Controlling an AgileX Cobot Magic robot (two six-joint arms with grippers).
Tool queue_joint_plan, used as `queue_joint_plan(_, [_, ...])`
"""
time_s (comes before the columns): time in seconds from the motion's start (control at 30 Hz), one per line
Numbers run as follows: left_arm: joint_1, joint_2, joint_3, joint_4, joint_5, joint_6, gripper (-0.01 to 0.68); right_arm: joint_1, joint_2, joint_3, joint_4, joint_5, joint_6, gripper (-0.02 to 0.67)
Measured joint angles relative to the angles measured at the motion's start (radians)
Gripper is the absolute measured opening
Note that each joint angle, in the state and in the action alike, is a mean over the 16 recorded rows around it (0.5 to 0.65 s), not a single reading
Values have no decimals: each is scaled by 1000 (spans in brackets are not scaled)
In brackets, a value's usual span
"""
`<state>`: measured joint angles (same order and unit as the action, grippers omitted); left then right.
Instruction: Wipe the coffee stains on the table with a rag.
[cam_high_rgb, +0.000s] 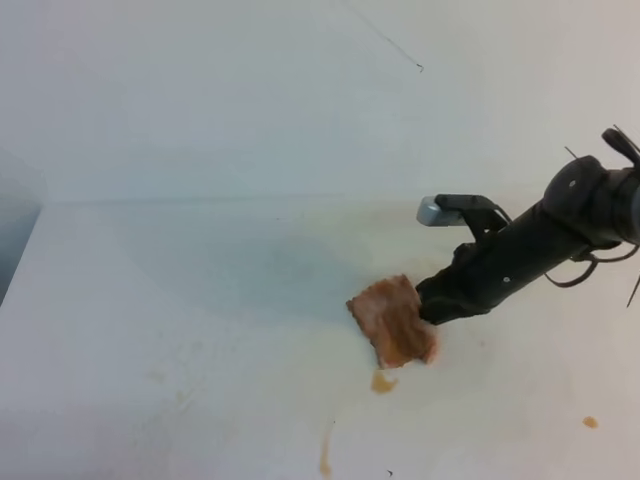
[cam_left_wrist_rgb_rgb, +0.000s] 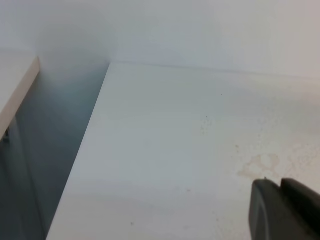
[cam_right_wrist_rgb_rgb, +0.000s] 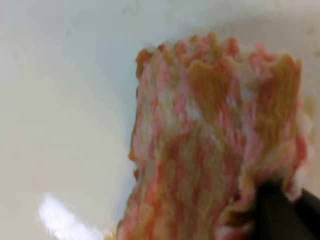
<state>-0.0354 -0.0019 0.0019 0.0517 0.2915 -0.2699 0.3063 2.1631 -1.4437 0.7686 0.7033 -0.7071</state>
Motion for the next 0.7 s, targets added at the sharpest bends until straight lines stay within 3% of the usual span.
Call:
queue_joint_plan(0.33, [0, -4, 4, 0, -2, 0, -3, 27, -157, 101, 27, 66, -158, 12])
queue_joint_plan(0.7, [0, 2, -2, 0, 1, 0, -4, 232, -271, 367, 232, 2, -370, 11])
